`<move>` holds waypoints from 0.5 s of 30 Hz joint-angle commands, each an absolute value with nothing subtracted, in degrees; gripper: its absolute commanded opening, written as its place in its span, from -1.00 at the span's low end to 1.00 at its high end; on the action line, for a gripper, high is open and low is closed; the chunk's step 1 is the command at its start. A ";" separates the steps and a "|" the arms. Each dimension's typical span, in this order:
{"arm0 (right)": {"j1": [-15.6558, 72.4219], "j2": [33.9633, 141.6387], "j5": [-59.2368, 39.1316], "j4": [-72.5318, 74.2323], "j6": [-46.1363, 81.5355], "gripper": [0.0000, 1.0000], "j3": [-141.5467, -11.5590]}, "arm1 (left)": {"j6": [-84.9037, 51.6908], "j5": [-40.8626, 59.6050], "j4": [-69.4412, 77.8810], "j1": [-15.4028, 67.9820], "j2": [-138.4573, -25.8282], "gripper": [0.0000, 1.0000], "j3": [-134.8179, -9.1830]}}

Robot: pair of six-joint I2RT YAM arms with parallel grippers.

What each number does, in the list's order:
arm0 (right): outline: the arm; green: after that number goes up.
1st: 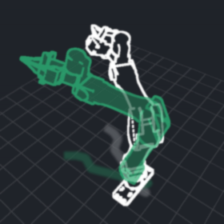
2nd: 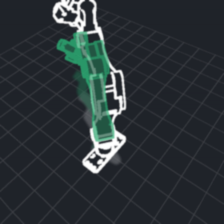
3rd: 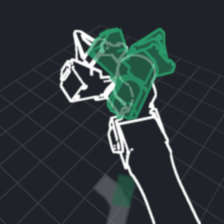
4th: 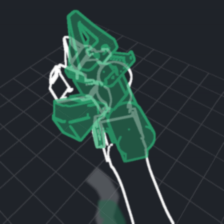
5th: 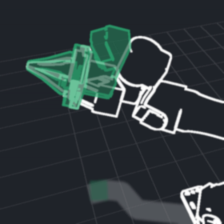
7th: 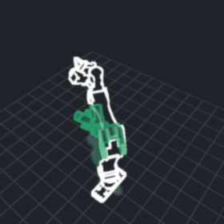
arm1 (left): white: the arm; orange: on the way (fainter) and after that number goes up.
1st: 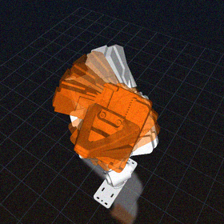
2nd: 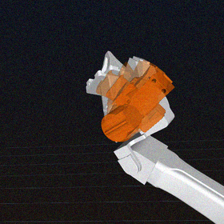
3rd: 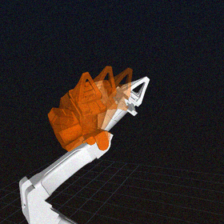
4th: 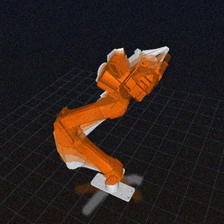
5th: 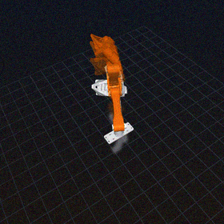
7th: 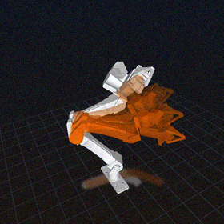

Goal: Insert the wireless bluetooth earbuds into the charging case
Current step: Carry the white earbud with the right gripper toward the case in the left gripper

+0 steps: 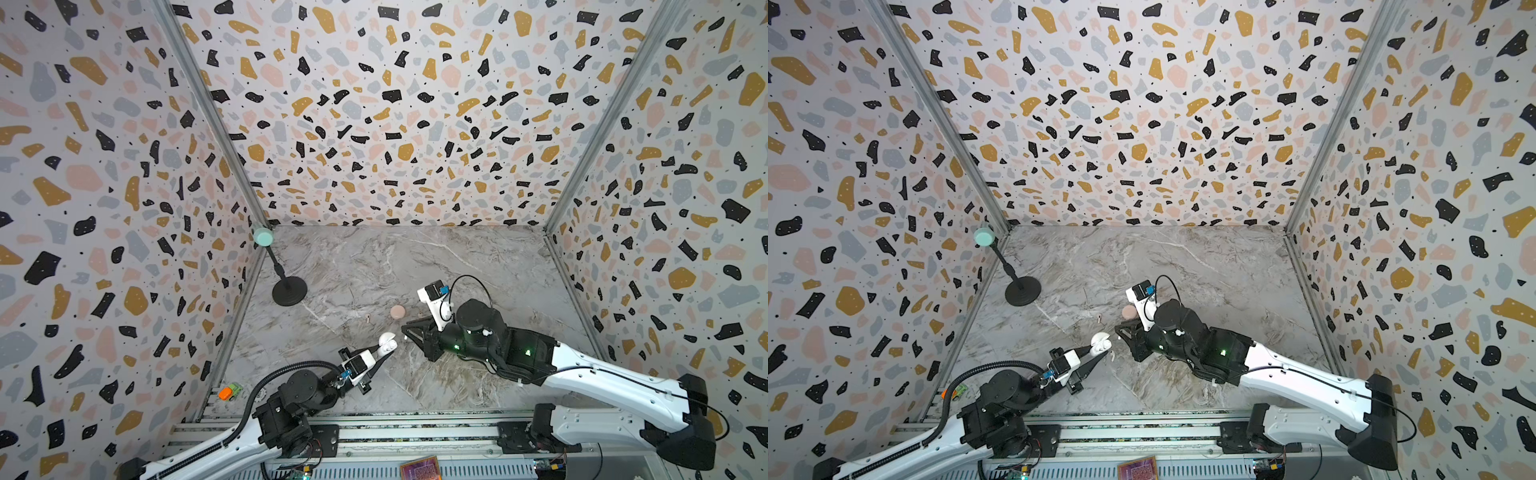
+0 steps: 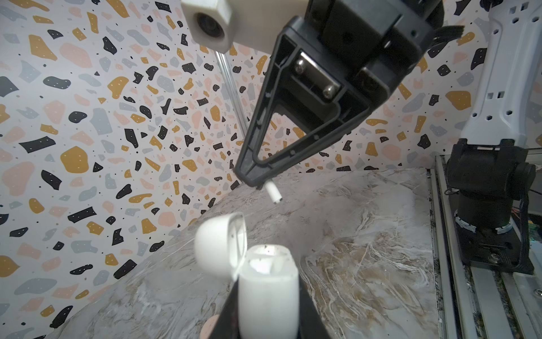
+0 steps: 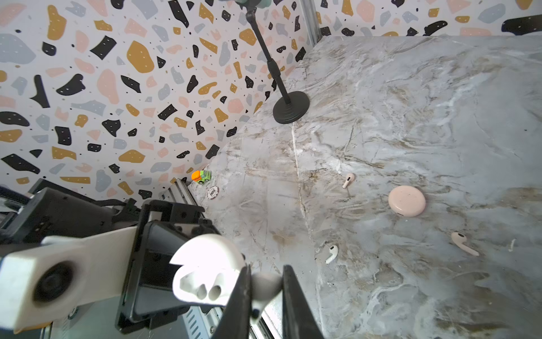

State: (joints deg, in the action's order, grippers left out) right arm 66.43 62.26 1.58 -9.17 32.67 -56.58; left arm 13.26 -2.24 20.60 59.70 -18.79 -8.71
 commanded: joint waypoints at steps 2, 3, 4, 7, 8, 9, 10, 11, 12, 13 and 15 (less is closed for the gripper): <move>68.74 60.23 5.44 -3.42 31.97 -1.00 -55.45 | 10.53 -2.90 23.98 59.94 -19.35 -1.00 -8.89; 69.16 60.14 6.37 -2.95 32.23 -1.00 -55.30 | 10.32 -2.97 23.99 59.91 -19.34 -1.00 -8.94; 69.44 60.01 7.17 -2.37 32.63 -1.00 -55.07 | 9.90 -3.34 24.06 59.86 -19.34 -1.00 -9.12; 69.94 59.04 8.20 0.75 33.67 -1.00 -53.19 | 7.33 -6.48 25.01 59.85 -18.67 -1.00 -9.05; 70.04 58.66 8.16 2.00 34.05 -1.00 -52.38 | 6.73 -7.27 25.30 59.85 -18.31 -1.00 -8.98; 70.21 58.36 8.19 3.01 34.31 -1.00 -51.91 | 6.12 -7.92 25.48 59.85 -18.05 -1.00 -8.97; 70.38 58.09 8.24 4.23 34.60 -1.00 -51.26 | 5.76 -8.48 25.81 59.85 -17.72 -1.00 -8.80; 70.55 57.93 8.24 5.18 34.79 -1.00 -50.82 | 5.63 -8.61 26.08 59.85 -17.52 -1.00 -8.64; 70.84 57.75 8.26 6.15 34.99 -1.00 -50.37 | 5.56 -8.54 26.42 59.85 -17.25 -1.00 -8.38; 71.10 57.73 8.42 7.06 35.07 -1.00 -50.10 | 5.54 -8.24 26.75 59.85 -17.11 -1.00 -8.20; 71.76 57.75 9.23 8.46 35.17 -1.00 -49.73 | 5.61 -7.51 27.39 59.85 -16.88 -1.00 -7.78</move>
